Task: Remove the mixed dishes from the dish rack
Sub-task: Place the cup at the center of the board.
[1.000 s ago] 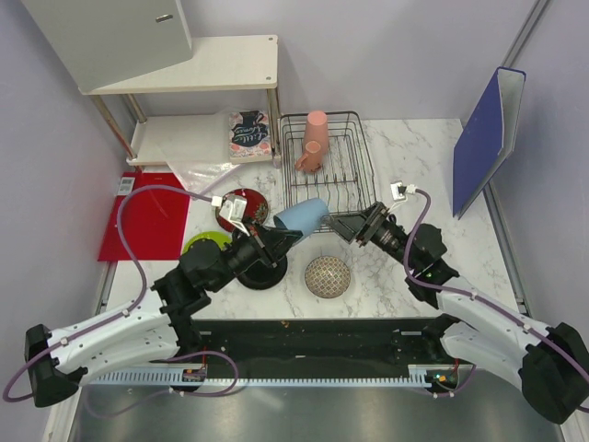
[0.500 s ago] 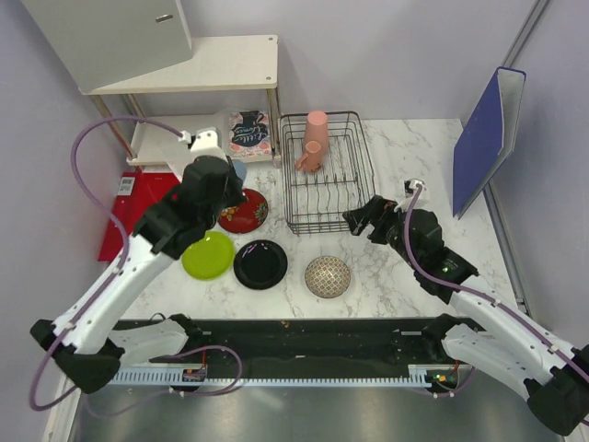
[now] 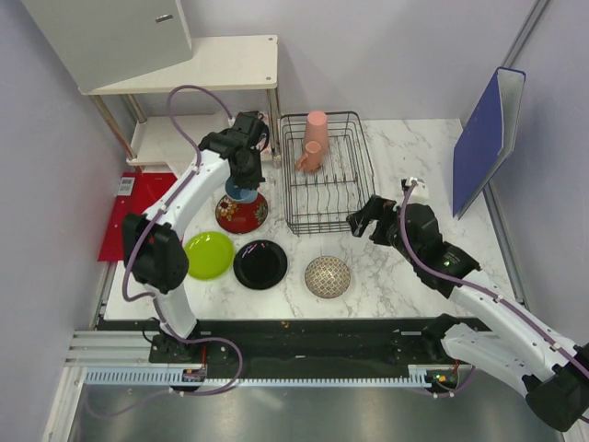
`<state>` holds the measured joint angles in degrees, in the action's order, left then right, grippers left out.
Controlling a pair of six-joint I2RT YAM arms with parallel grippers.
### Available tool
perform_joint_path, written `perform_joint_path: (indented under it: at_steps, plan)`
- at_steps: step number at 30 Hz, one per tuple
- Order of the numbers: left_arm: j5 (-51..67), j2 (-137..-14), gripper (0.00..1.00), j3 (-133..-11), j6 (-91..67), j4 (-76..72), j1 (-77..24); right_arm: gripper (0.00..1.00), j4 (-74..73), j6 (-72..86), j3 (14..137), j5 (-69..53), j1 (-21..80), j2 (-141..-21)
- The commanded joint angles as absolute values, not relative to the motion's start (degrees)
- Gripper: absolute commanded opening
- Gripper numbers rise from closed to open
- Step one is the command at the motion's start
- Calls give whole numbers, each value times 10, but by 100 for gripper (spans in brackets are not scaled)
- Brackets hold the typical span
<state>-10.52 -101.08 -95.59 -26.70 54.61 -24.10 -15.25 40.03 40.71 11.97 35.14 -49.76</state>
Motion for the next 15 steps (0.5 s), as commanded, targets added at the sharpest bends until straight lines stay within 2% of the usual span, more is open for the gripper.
perform_joint_path:
  at_steps: [1,5,15]
  plan:
    - [-73,-1066,2,-1076,-207,615,-234,98,-173,386,437,132,354,-507]
    - [-84,-1130,2,-1152,-179,661,-216,98,-176,385,436,123,354,-515]
    - [-104,-1120,2,-1087,-151,664,-204,98,-173,378,439,115,354,-533]
